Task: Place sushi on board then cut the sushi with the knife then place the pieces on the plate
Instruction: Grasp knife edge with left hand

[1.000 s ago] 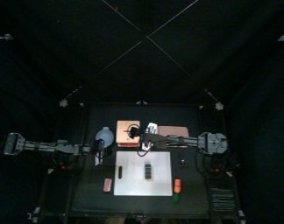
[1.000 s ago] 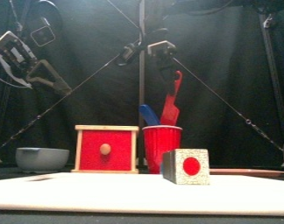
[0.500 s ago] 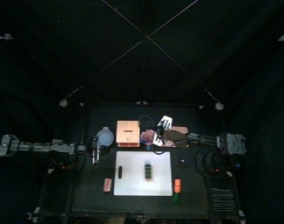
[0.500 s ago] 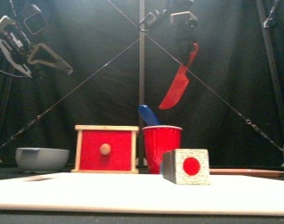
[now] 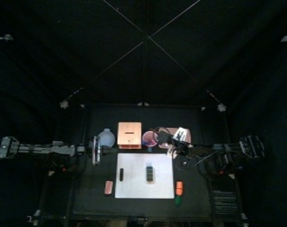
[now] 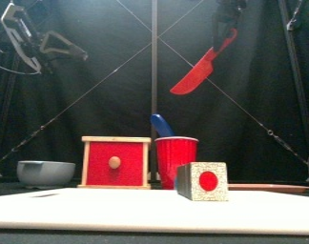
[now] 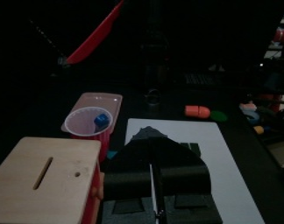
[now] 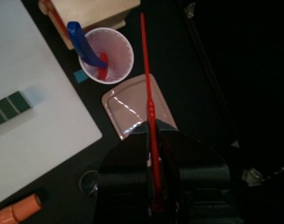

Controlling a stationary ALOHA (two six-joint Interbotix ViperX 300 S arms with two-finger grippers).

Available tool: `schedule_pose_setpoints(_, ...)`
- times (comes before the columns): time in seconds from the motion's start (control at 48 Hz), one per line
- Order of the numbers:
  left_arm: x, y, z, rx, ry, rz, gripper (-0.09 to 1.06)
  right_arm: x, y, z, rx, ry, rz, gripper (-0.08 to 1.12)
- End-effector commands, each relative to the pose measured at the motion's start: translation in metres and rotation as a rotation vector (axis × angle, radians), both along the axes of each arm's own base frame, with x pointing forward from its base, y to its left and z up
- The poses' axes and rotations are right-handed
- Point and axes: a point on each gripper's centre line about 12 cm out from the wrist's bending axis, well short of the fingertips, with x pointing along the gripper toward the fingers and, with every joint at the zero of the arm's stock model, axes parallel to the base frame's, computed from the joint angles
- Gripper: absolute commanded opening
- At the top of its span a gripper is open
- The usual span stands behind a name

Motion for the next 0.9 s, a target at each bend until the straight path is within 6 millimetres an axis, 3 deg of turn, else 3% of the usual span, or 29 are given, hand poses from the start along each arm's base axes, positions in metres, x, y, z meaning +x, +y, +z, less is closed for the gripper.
schedule_pose_setpoints(0.021, 0.005, -0.001, 0.019, 0.011, -0.071, -0.005, -0.01, -0.016, 0.009, 0.012, 0.036, -0.184, 0.066, 0.40)
schedule_pose_setpoints(0.271, 0.015, 0.000, 0.027, 0.013, -0.096, -0.006, 0.02, -0.034, 0.024, -0.028, 0.180, -0.415, 0.196, 0.40)
schedule_pose_setpoints(0.417, 0.026, -0.001, 0.028, 0.014, -0.079, -0.011, 0.11, -0.039, 0.035, -0.056, 0.266, -0.537, 0.297, 0.40)
schedule_pose_setpoints(0.646, 0.046, -0.014, 0.020, 0.010, -0.026, -0.064, 0.42, -0.041, 0.041, -0.106, 0.333, -0.621, 0.397, 0.40)
schedule_pose_setpoints(0.896, 0.061, -0.025, 0.013, 0.004, 0.019, -0.105, 0.81, -0.038, 0.043, -0.134, 0.342, -0.598, 0.433, 0.40)
